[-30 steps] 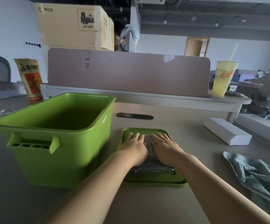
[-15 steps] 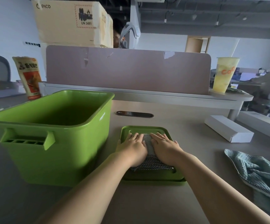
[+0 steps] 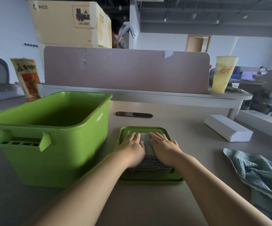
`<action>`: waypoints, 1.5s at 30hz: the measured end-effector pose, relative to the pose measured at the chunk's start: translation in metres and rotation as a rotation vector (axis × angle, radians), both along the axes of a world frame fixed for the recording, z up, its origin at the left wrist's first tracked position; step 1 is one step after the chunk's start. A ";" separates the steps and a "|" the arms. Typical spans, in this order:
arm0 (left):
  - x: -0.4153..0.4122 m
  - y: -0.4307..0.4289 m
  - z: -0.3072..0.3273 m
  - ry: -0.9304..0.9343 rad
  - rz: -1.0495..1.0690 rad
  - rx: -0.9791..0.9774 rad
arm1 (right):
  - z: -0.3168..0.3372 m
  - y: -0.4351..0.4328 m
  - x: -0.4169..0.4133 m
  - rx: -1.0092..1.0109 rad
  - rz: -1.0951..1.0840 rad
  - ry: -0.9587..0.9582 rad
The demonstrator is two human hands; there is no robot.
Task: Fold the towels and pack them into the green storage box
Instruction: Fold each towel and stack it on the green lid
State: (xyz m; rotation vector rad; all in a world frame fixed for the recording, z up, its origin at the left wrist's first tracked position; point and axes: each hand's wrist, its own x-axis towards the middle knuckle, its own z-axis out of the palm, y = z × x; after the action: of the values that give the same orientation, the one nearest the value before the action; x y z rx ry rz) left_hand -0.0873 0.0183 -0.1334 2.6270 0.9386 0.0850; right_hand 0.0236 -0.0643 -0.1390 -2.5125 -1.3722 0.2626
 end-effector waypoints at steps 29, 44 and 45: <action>0.139 -0.208 -0.019 -0.669 0.007 -0.280 | -0.011 -0.256 0.069 0.714 -0.674 -0.131; 0.113 -0.185 0.060 -0.830 0.043 -0.919 | 0.008 -0.237 0.050 1.021 -0.647 0.206; 0.107 -0.181 0.070 -0.850 0.024 -1.036 | 0.013 -0.232 0.050 0.997 -0.647 0.224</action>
State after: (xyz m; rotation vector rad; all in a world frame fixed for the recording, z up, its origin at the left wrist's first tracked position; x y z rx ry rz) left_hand 0.0194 -0.1624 -0.0632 1.3906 0.4781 0.5131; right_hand 0.0738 -0.2966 -0.1259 -1.8246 -0.3585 -0.2243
